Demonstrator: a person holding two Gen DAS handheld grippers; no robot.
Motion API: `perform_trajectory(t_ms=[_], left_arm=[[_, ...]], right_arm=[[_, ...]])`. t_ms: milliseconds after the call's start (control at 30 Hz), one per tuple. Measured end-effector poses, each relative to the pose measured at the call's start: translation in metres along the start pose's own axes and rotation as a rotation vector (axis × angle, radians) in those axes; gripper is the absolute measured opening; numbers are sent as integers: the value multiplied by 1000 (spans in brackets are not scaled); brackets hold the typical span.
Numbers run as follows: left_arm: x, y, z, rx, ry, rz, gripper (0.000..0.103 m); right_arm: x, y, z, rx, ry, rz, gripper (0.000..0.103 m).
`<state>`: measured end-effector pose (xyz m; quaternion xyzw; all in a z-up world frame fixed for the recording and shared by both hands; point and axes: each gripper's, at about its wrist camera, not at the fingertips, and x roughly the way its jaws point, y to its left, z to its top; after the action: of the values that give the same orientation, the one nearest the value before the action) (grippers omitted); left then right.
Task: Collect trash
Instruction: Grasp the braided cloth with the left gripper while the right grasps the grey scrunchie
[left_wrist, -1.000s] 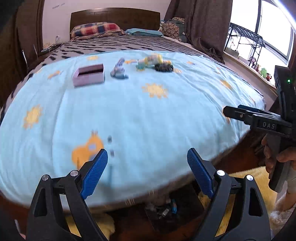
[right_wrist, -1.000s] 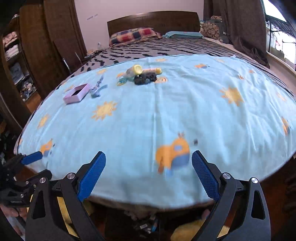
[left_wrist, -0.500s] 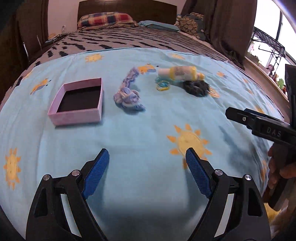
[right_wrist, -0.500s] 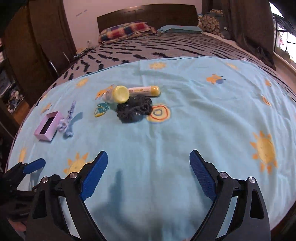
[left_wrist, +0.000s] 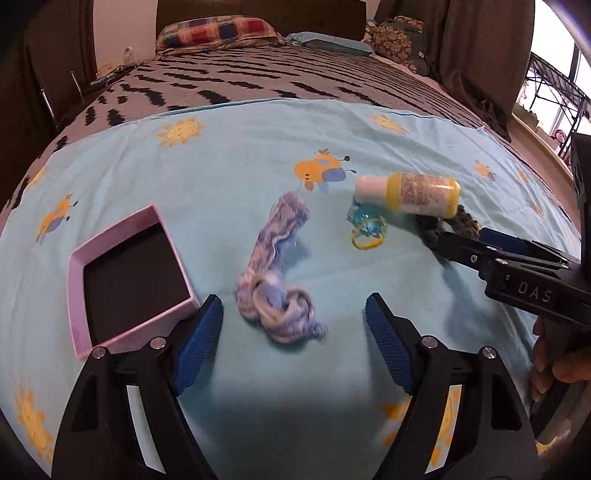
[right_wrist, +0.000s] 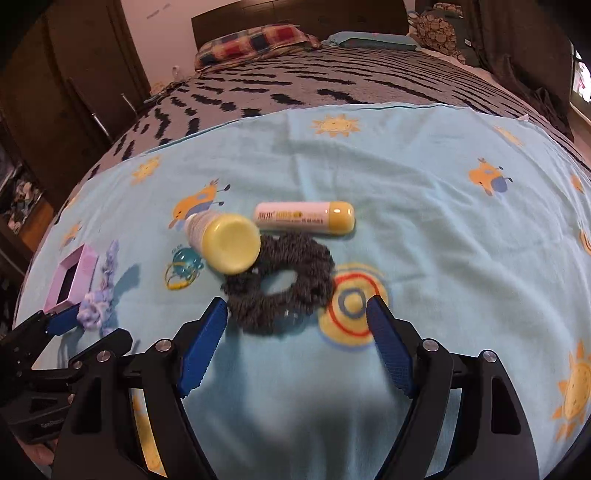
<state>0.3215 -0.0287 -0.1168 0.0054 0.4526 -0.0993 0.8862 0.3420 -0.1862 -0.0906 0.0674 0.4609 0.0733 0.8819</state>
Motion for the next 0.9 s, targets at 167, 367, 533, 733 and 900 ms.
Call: perform_trajectory(t_ms=[167,367,533,733,900], left_arm=[[9,1,10,8,-1,7,70],[15,5,21,-5,-9,9,49],[13,7,20,-14,-16,2,30],[-8,-3,-5,36,-18,-13,15],[-38,-12,-32,51,-28,-58,15]], right_arm=[[12,9,11,-36,11,-33,79],[17,17,13,-77,2,-84,57],[7,17,7,-99,-2,-83,29],[-14,13,-14,-103,14,-31,20],[-42,14,-36,-112,4,-14,19]])
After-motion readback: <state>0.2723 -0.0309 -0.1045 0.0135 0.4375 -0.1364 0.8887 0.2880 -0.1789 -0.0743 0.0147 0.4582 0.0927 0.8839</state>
